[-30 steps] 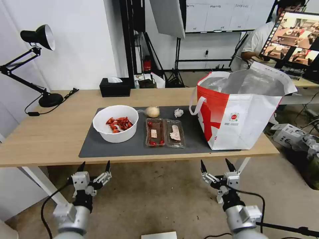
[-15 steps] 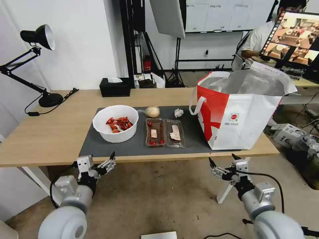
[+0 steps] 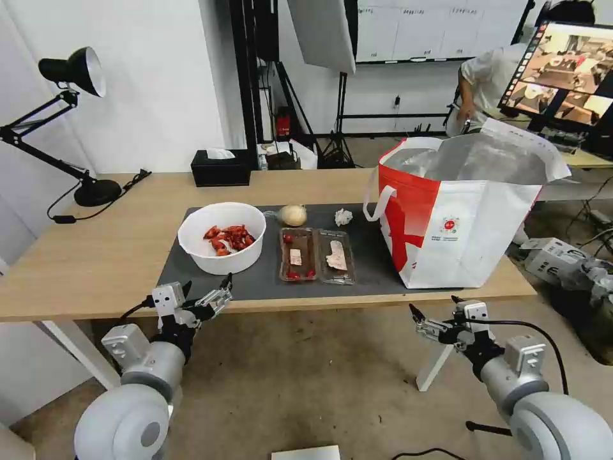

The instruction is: Pick up the trash from the table and place it into the takeout bag.

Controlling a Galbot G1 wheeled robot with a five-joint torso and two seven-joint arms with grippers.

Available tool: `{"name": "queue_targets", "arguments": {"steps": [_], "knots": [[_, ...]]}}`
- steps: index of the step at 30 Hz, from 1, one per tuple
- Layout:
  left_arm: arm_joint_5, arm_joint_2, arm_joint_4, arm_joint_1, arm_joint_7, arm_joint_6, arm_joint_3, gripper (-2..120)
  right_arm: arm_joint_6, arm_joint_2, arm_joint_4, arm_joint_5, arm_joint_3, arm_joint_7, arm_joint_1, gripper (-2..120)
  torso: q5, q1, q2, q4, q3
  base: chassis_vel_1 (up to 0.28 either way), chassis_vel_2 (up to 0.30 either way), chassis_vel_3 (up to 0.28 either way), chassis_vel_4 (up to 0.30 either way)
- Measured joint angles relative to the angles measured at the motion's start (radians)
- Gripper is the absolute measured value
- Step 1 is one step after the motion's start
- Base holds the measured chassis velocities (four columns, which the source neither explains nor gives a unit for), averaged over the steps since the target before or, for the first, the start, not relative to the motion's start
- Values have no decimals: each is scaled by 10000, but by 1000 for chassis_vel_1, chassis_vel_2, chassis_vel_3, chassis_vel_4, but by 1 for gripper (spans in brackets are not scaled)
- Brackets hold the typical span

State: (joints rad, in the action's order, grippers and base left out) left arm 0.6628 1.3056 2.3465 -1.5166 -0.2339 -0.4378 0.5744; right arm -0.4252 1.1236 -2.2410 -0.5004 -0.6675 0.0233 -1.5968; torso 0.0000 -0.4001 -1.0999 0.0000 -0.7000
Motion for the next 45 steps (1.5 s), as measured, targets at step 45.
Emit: {"name": "queue_targets", "arguments": {"steps": [45], "knots": [[-257,-212,-20,-449,565,835,101,100,2184,420,80,-1967,2975,-1445,903,100,0,1,0,0,0,0,0,0,0]]}}
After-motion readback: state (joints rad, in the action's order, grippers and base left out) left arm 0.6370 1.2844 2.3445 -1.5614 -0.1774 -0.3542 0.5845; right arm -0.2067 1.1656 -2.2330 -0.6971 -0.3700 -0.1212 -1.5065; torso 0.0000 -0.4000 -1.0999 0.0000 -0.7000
